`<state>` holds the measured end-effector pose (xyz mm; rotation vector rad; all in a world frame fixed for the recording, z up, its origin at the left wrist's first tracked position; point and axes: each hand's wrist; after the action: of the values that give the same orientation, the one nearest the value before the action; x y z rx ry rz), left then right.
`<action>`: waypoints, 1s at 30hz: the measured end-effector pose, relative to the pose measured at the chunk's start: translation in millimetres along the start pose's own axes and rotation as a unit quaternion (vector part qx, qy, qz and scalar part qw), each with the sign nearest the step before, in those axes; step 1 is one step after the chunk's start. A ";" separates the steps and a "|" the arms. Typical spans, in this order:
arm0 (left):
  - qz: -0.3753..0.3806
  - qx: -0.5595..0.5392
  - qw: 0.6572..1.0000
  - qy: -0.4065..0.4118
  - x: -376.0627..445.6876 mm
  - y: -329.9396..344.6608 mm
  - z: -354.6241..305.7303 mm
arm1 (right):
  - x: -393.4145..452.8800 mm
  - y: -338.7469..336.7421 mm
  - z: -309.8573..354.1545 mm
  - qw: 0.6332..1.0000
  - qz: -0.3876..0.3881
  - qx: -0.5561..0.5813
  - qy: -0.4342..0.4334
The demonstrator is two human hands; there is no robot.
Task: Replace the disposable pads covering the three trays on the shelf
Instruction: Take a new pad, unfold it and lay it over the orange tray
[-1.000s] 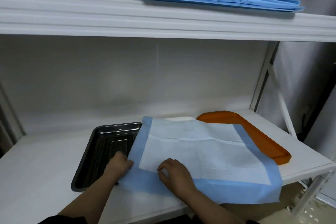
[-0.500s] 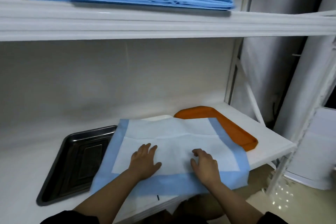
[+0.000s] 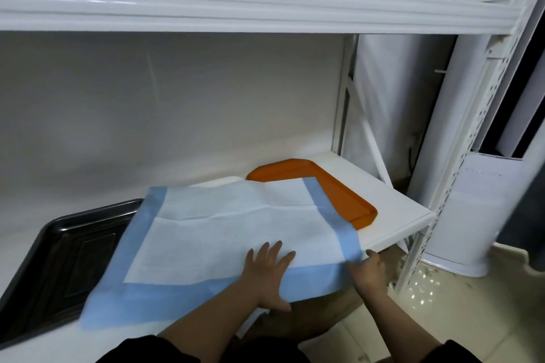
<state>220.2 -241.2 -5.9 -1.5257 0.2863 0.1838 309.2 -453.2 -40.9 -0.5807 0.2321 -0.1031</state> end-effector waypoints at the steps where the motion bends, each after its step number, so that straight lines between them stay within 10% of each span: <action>1: -0.007 0.014 1.000 0.004 4.7 3.9 -6.3 | 4.8 -2.8 -4.8 0.998 0.003 0.056 0.031; 8: -0.033 0.069 0.997 0.014 17.4 22.2 -29.5 | 6.6 -20.0 -14.3 0.941 0.159 0.267 0.133; 18: -0.182 0.043 0.981 0.060 40.2 25.1 -37.1 | 24.9 -33.7 18.4 0.940 0.145 0.307 0.043; 30: -0.225 -0.329 0.917 -0.015 49.3 6.1 -41.3 | 29.6 -32.2 2.2 0.910 0.013 0.394 0.132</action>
<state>262.5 -285.1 -27.2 -2.2090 -0.1825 -0.0769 337.4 -483.6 -26.9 0.2488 0.4306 -0.2357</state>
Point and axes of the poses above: each hand's wrist, its own x-axis towards the middle knuckle, its own y-axis out of the palm, z = x × y, and after that the axes turned 1 degree about -y, right-handed
